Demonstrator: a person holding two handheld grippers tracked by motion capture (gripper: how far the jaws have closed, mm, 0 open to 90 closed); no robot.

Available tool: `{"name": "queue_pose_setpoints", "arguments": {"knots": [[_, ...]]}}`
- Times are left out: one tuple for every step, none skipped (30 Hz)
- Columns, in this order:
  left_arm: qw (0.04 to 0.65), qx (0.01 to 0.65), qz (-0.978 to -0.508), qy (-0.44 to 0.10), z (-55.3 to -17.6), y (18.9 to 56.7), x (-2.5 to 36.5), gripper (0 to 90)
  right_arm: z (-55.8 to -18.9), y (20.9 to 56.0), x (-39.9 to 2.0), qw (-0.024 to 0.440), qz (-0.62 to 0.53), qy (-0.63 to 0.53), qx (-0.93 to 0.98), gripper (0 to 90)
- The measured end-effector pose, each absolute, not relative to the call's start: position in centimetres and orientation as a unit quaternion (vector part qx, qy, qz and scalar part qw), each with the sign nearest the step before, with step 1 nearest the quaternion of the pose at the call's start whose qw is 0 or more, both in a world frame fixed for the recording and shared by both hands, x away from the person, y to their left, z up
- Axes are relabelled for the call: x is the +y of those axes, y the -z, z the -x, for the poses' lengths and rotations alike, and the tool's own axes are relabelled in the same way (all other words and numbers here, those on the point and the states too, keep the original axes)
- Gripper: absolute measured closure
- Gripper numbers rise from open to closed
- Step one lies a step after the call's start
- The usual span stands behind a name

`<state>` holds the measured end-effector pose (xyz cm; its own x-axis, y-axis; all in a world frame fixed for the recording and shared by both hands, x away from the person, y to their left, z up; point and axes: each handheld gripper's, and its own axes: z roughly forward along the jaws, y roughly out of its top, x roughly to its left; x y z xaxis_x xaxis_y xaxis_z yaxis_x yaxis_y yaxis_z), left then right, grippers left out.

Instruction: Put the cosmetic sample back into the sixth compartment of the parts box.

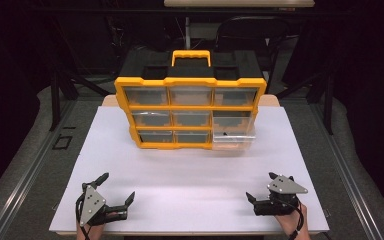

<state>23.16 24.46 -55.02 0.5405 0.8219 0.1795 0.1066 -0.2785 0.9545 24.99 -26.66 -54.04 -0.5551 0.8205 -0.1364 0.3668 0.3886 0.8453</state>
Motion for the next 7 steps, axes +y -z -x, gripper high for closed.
{"name": "queue_pose_setpoints", "arguments": {"knots": [[0.506, 0.324, -0.717, -0.353, -23.2, 55.0, 24.5, 0.0, -24.7, 54.1, -26.7, 0.288, -0.373, -0.405, 0.784, 0.0], [0.506, 0.324, -0.718, -0.352, -23.2, 55.0, 24.4, 0.0, -24.5, 54.0, -26.7, 0.293, -0.370, -0.409, 0.781, 0.0], [0.506, 0.323, -0.719, -0.351, -23.2, 55.0, 24.4, 0.0, -24.2, 54.0, -26.8, 0.299, -0.367, -0.414, 0.778, 0.0], [0.504, 0.323, -0.720, -0.351, -23.2, 55.0, 24.4, 0.0, -24.0, 53.9, -26.8, 0.303, -0.366, -0.419, 0.774, 0.0], [0.504, 0.324, -0.721, -0.349, -23.2, 55.0, 24.3, 0.0, -23.9, 53.8, -26.9, 0.306, -0.364, -0.423, 0.772, 0.0], [0.504, 0.326, -0.721, -0.346, -23.3, 55.0, 24.3, 0.0, -23.8, 53.7, -27.0, 0.313, -0.362, -0.424, 0.769, 0.0], [0.501, 0.331, -0.723, -0.341, -23.3, 54.9, 24.3, 0.0, -23.7, 53.7, -27.0, 0.318, -0.363, -0.426, 0.766, 0.0]]}}
